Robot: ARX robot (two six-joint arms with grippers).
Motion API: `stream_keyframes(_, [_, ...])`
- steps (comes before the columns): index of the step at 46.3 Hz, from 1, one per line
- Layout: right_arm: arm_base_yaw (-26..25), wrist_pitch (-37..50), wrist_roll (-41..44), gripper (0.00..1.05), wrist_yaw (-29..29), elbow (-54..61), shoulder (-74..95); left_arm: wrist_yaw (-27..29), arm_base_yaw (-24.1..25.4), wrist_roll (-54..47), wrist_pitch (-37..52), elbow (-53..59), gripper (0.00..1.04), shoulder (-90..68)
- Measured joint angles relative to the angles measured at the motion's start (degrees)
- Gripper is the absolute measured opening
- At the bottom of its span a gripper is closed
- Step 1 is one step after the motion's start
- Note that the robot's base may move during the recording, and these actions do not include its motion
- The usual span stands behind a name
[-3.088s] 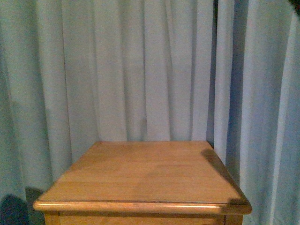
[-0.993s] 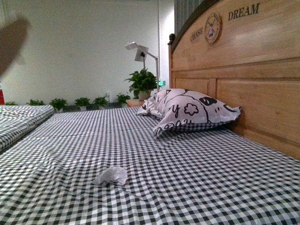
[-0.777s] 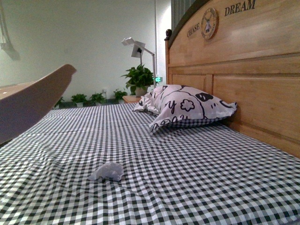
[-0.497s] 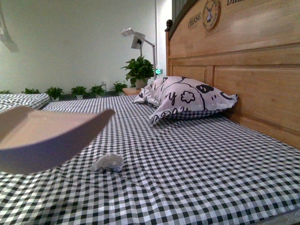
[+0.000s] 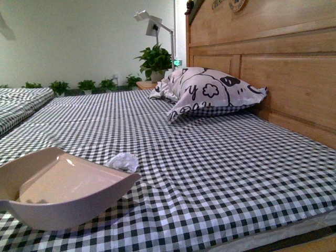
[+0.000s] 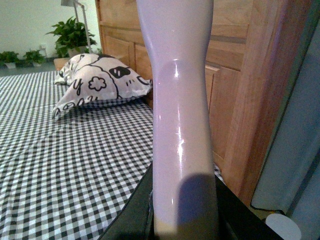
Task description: Clean up trash
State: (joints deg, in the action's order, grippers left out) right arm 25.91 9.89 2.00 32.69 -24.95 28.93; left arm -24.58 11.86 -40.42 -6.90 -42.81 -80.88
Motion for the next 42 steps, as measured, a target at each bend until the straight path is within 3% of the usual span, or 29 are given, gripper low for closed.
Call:
stream_keyframes(24, [0.0, -0.4, -0.3, 0.19, -0.2, -0.1, 0.2, 0.5, 1.8, -3.8, 0.1, -1.9, 0.26, -8.2])
stream_keyframes(27, [0.0, -14.0, -2.8, 0.19, -3.1, -5.6, 3.8, 0.5, 1.8, -3.9, 0.1, -2.0, 0.26, -8.2])
stream_keyframes(30, [0.0, -21.3, -3.6, 0.19, -7.1, -10.7, 9.5, 0.6, 1.8, -3.9, 0.1, -2.0, 0.26, -8.2])
stream_keyframes(42, [0.4, -15.6, -0.2, 0.19, -17.0, -30.0, 37.5, 0.5, 1.8, -3.9, 0.1, -2.0, 0.26, -8.2])
